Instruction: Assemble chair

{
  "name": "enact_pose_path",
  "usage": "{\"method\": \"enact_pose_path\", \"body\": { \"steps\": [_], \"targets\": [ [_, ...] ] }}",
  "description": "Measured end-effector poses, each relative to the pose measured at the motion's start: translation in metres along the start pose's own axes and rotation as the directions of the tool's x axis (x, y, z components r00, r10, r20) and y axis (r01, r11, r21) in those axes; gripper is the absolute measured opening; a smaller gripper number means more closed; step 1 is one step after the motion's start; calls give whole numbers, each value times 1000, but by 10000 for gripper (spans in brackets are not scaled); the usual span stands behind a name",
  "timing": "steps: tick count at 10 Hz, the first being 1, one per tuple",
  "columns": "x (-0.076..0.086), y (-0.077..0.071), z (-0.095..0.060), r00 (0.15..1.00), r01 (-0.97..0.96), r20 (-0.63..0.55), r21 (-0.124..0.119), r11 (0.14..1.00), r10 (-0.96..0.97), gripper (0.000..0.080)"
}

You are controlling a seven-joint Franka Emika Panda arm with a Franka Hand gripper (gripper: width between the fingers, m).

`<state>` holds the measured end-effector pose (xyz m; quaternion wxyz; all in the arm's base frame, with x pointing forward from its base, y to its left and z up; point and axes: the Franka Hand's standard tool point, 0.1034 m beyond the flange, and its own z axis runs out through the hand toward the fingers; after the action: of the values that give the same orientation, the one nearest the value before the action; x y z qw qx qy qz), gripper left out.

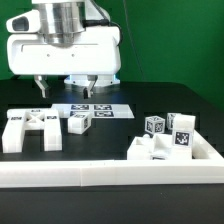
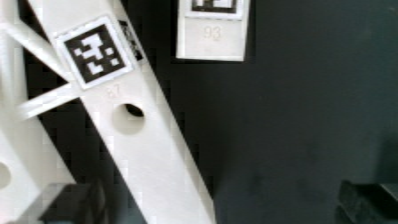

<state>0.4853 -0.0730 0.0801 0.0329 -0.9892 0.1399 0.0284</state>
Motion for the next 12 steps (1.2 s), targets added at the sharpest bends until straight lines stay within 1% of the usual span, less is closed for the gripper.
{"method": "enact_pose_path", "body": {
  "steps": [1, 2, 3, 4, 5, 6, 7, 8, 11, 12],
  "targets": [
    [-6, -2, 2, 997, -2, 75, 11, 1000, 1, 649],
    [-7, -6, 4, 987, -3, 162, 18, 1000, 0, 649],
    [-4, -6, 5, 980, -3, 197, 20, 1000, -1, 649],
    [-11, -7, 5, 962, -8, 274, 28, 1000, 0, 649],
    [-12, -7, 6, 936, -14, 351, 34, 999, 1, 649],
    [-16, 2, 8, 881, -32, 473, 37, 999, 11, 649],
    [-11, 3, 11, 863, -37, 505, 33, 999, 15, 649],
    [-17, 2, 11, 820, -41, 573, 36, 999, 13, 649],
    [-19, 6, 20, 706, -53, 708, 29, 998, 17, 649],
    [-14, 6, 22, 723, -49, 691, 27, 998, 17, 649]
  ]
}}
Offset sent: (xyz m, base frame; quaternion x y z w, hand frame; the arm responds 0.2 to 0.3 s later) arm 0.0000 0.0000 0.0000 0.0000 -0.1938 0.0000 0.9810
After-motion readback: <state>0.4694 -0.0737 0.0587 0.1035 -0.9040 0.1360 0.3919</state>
